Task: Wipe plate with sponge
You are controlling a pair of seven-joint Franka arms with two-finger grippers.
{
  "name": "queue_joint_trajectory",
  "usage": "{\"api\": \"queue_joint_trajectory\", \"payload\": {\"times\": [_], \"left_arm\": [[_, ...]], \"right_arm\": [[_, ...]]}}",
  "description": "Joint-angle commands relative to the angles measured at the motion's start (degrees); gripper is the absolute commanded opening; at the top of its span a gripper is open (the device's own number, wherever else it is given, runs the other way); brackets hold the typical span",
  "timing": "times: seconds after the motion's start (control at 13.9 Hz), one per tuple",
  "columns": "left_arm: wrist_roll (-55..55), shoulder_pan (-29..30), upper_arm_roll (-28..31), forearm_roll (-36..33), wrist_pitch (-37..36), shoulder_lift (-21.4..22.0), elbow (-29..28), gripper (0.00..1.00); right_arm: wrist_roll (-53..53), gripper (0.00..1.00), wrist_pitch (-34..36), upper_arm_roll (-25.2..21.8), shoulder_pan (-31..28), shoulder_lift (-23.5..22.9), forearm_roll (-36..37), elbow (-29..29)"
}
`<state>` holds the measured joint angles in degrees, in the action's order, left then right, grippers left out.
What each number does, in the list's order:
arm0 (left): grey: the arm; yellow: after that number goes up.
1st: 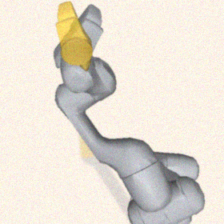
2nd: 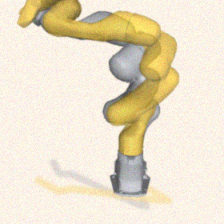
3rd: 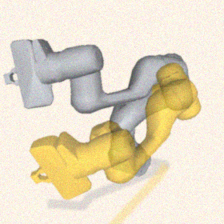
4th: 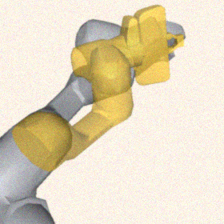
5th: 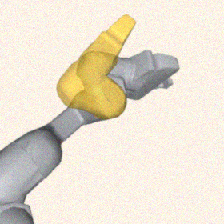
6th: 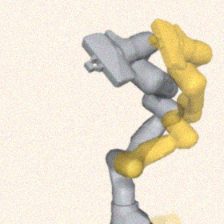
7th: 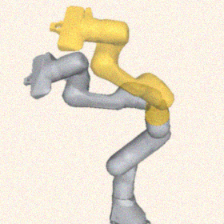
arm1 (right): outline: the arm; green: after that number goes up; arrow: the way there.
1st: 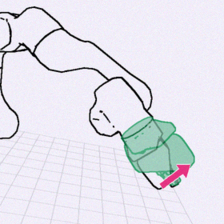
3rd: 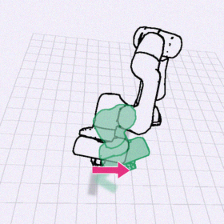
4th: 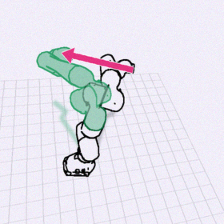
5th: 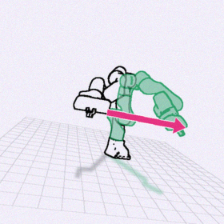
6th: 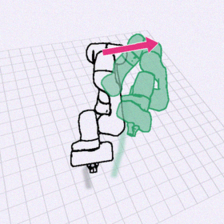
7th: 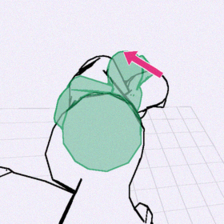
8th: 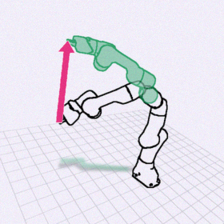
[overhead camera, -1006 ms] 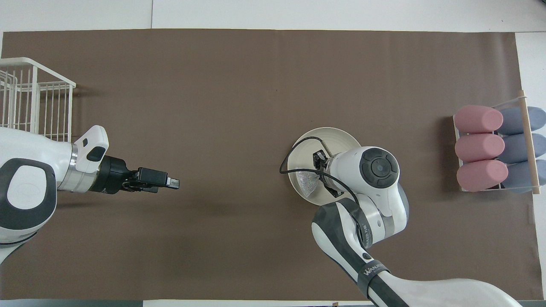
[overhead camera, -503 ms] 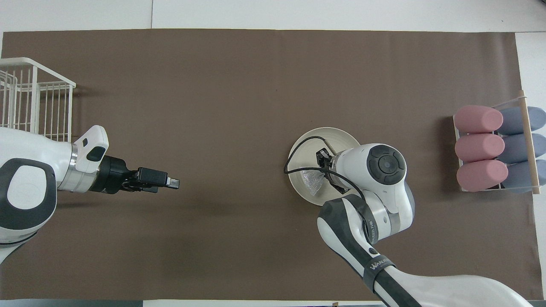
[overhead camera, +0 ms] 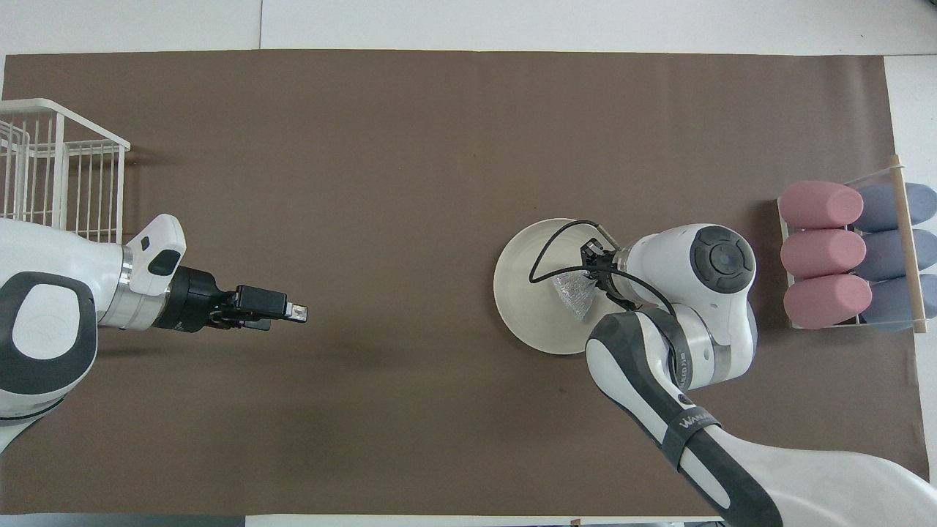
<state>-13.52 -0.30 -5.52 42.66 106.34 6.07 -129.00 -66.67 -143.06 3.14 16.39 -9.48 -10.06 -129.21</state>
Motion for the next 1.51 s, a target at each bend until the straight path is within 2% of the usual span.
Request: {"api": "queue_joint_trajectory", "payload": {"times": [0.0, 0.14, 0.5, 0.65, 0.79, 1.08, 1.29, 1.44], "left_arm": [[2.2, 0.5, -0.4, -1.3, 0.9, 0.3, 0.0, 1.0], [2.3, 0.5, -0.4, -1.3, 0.8, 0.3, 0.0, 1.0], [3.7, 0.4, -0.5, -1.2, 0.8, 0.3, 0.1, 1.0], [7.6, -0.2, -0.5, -1.3, 0.9, 0.1, 1.0, 1.0], [8.7, -0.3, -0.5, -1.3, 0.9, -0.1, 1.1, 1.0], [11.7, -0.6, -0.9, -1.3, 1.7, -0.2, 2.1, 1.0], [13.6, -0.7, -1.1, -1.2, 1.9, 0.6, 2.3, 1.0], [13.6, -1.0, -1.3, 2.3, 2.0, 0.8, 2.3, 1.0]], "right_arm": [[-12.1, 0.0, -1.7, 0.4, 5.6, -0.8, -1.0, -1.3], [-17.6, 0.0, -1.9, 0.4, 8.2, -0.9, -1.0, -1.3], [-18.0, 0.0, -1.7, 0.4, 8.1, -1.1, -1.0, -0.4], [-23.7, 0.0, 0.3, 0.5, 8.8, -0.6, -1.1, 3.7], [-31.1, 0.0, 7.2, 0.5, 10.7, -0.5, -1.1, 10.8], [-36.5, 0.0, 20.9, 0.5, 11.6, -0.8, -0.8, 23.6], [-41.2, 0.0, 28.3, 0.5, 13.6, -0.9, -0.1, 30.2], [-44.9, 0.0, 30.9, 0.5, 16.8, -0.7, 1.1, 31.9]]}}
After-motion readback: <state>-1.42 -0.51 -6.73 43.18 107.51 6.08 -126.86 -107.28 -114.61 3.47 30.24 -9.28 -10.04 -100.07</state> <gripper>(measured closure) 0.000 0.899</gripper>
